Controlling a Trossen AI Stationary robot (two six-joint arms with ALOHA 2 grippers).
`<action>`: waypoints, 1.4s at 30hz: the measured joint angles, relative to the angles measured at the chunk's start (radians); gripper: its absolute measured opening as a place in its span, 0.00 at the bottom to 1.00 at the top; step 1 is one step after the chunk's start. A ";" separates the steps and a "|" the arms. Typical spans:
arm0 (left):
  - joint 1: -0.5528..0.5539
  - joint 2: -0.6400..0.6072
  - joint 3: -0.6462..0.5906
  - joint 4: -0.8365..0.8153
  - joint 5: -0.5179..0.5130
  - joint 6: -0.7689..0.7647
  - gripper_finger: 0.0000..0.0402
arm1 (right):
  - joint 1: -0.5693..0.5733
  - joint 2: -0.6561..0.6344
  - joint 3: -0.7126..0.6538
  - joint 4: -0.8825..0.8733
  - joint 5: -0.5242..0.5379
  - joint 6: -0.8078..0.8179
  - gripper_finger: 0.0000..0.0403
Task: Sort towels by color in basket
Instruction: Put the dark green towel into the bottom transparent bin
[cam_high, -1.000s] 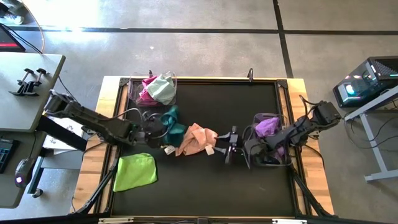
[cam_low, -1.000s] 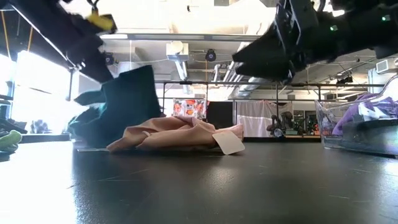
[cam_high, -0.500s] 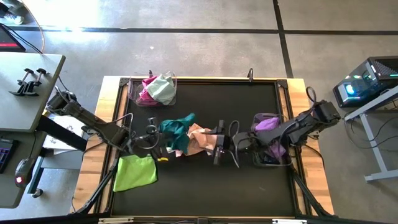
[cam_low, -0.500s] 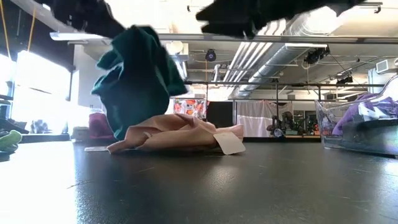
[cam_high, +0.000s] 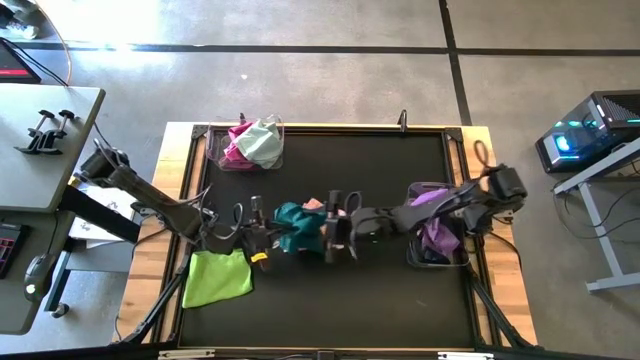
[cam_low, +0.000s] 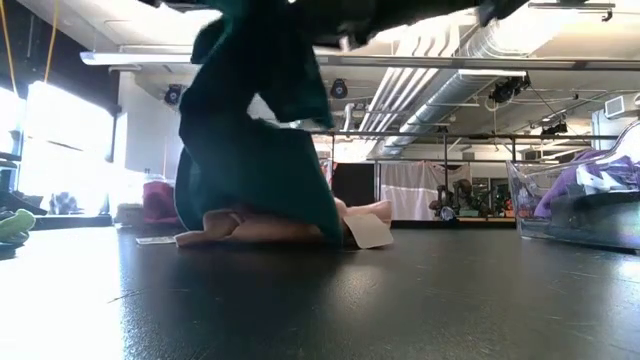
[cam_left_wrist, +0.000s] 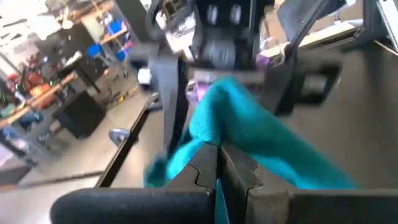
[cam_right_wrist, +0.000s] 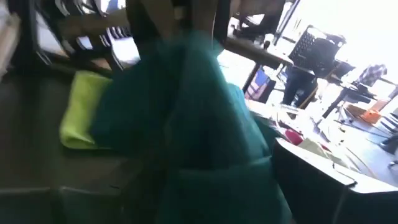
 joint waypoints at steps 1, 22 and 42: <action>0.000 0.007 0.000 0.022 0.005 0.021 0.00 | -0.004 0.025 0.014 -0.001 0.001 -0.008 0.69; 0.000 0.016 0.000 0.132 -0.054 0.099 0.06 | 0.002 0.233 0.155 0.082 -0.067 0.102 0.03; -0.013 -0.070 -0.002 -0.504 -0.288 -0.498 0.33 | 0.261 -0.078 0.155 -0.426 0.460 0.240 0.01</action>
